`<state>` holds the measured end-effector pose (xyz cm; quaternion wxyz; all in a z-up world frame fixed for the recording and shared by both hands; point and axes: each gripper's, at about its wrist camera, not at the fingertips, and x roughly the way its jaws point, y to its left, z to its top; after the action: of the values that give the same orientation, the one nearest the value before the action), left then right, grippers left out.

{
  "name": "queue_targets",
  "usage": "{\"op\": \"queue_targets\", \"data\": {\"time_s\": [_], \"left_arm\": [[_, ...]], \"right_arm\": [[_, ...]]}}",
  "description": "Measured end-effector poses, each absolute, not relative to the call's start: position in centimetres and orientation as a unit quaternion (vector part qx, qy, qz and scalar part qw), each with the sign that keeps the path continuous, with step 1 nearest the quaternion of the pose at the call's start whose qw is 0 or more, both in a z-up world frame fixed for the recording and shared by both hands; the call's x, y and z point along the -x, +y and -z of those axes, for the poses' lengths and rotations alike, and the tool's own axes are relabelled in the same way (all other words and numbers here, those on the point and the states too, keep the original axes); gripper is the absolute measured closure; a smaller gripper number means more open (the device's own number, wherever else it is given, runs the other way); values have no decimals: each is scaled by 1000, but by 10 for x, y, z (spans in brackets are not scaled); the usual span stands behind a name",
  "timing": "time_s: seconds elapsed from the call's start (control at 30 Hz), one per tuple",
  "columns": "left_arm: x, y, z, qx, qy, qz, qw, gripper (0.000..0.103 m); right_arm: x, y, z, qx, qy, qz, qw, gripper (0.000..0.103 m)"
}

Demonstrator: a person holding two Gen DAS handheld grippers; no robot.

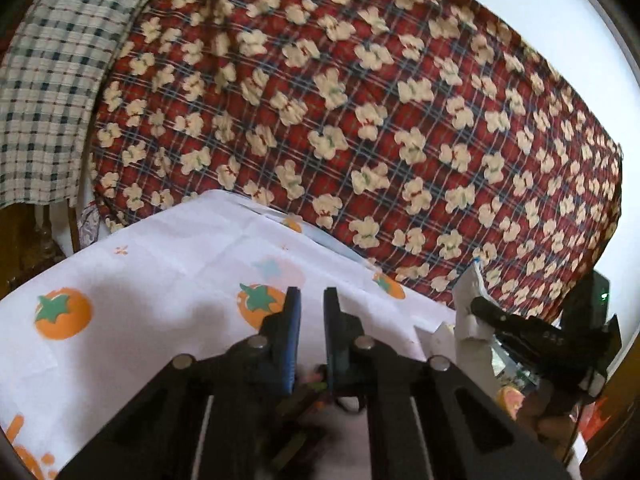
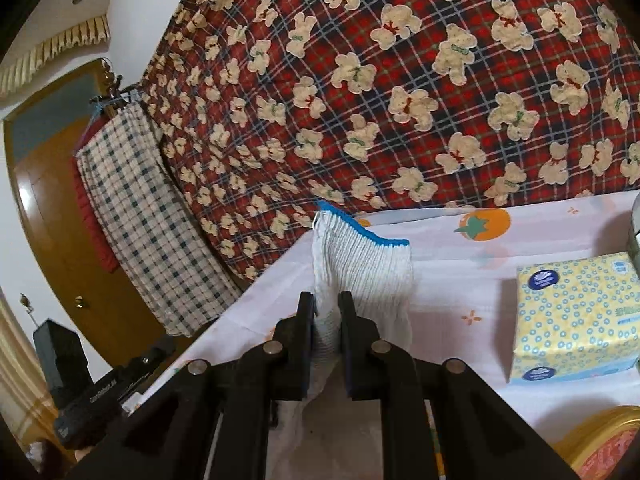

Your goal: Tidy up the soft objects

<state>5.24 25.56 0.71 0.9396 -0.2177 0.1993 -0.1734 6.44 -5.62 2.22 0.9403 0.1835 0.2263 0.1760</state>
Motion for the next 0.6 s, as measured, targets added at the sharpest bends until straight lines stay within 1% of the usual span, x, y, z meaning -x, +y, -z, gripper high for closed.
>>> {"op": "queue_targets", "data": {"time_s": [0.07, 0.17, 0.2, 0.23, 0.27, 0.3, 0.33, 0.37, 0.47, 0.6], "left_arm": [[-49, 256, -5, 206, 214, 167, 940, 96], [-48, 249, 1, 155, 245, 134, 948, 95], [-48, 246, 4, 141, 260, 133, 946, 89], [-47, 245, 5, 134, 265, 134, 945, 79], [-44, 244, 5, 126, 272, 139, 944, 73], [-42, 244, 4, 119, 276, 142, 943, 59], [-38, 244, 4, 113, 276, 139, 944, 50], [-35, 245, 3, 111, 275, 134, 946, 49], [-31, 246, 0, 123, 270, 140, 945, 49], [-42, 220, -2, 114, 279, 184, 936, 48]], "right_arm": [[-65, -55, -20, -187, 229, -180, 938, 90], [-67, -52, -17, -184, 237, -179, 937, 89], [-68, -52, -15, -184, 240, -178, 936, 89], [-68, -51, -14, -184, 244, -179, 935, 89], [-68, -52, -14, -185, 245, -180, 935, 89], [-68, -52, -14, -187, 245, -180, 934, 90], [-67, -53, -14, -190, 245, -182, 933, 90], [-67, -53, -14, -189, 245, -182, 933, 90], [-66, -53, -15, -186, 244, -178, 935, 90], [-68, -53, -13, -189, 250, -180, 933, 89]]}}
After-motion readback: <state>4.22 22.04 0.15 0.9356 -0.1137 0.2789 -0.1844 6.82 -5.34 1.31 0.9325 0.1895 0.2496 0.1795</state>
